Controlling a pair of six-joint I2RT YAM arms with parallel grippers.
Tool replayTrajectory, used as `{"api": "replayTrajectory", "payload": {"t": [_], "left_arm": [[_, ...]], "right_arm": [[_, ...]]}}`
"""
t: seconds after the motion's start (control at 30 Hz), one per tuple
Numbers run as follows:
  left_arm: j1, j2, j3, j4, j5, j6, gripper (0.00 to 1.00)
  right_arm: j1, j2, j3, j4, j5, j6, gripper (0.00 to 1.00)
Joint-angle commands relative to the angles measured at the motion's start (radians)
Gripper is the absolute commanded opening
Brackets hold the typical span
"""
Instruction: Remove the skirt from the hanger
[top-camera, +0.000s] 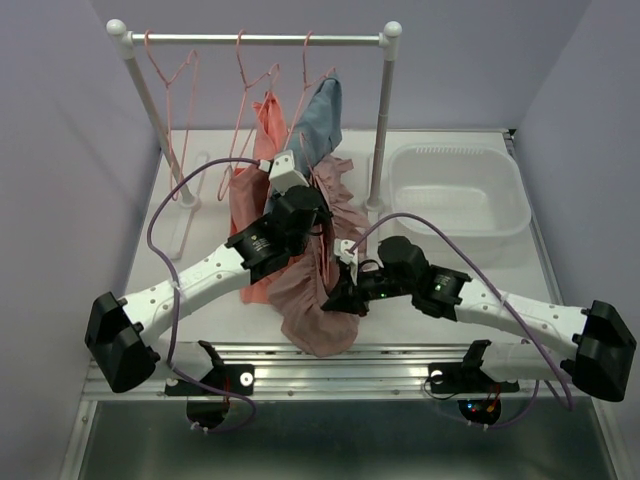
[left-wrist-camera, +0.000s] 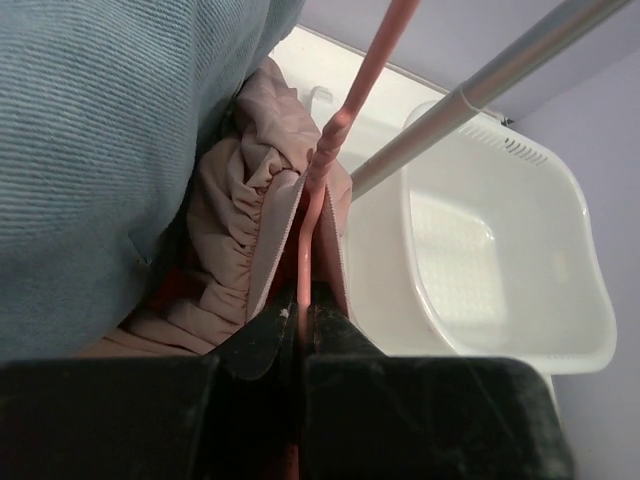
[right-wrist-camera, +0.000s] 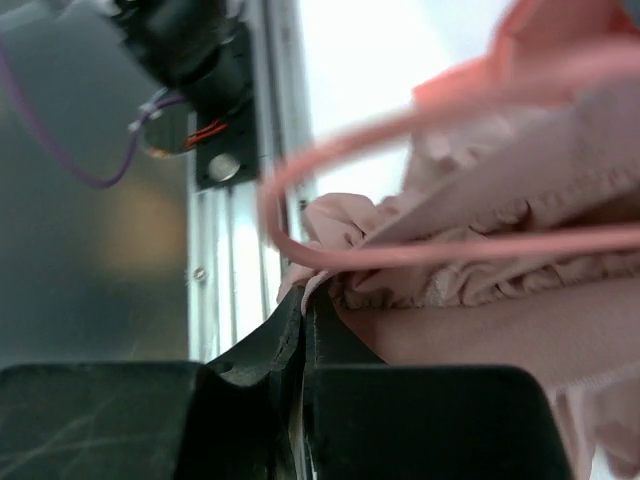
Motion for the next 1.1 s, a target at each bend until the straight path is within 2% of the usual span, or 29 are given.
{"api": "replayTrajectory", "payload": {"t": [0.0, 0.2, 0.47, 0.53, 0.67, 0.8, 0.97, 1.03, 1.07], "left_arm": [[0.028, -0.064, 0.071, 0.134, -0.016, -0.007, 0.00], [0.026, -0.131, 0.026, 0.103, 0.160, 0.020, 0.00], [0.015, -0.199, -0.023, -0.062, 0.295, 0.065, 0.00], [-0.010, -0.223, -0.049, -0.087, 0.334, 0.057, 0.00], [-0.049, -0.256, -0.076, -0.159, 0.308, 0.040, 0.00], [-0.090, -0.297, -0.115, -0.258, 0.294, 0.039, 0.00], [-0.159, -0.403, -0.174, -0.276, 0.326, 0.052, 0.00], [-0.167, -0.452, -0.179, -0.312, 0.283, 0.049, 0.00], [-0.167, -0.461, -0.170, -0.378, 0.195, 0.019, 0.00]], "right_arm": [[0.031, -0.055, -0.085, 0.114, 0.193, 0.152, 0.01], [0.031, -0.082, -0.122, 0.127, 0.664, 0.201, 0.01], [0.022, -0.029, -0.040, 0.125, 1.035, 0.255, 0.01], [0.011, 0.005, 0.005, 0.125, 1.210, 0.268, 0.01], [-0.033, 0.042, 0.040, 0.124, 1.294, 0.279, 0.01], [-0.055, 0.022, 0.071, 0.125, 1.283, 0.264, 0.01], [-0.055, -0.030, 0.085, 0.124, 1.336, 0.202, 0.01], [-0.055, -0.061, 0.086, 0.122, 1.361, 0.183, 0.01], [-0.055, -0.071, 0.095, 0.122, 1.360, 0.173, 0.01]]}}
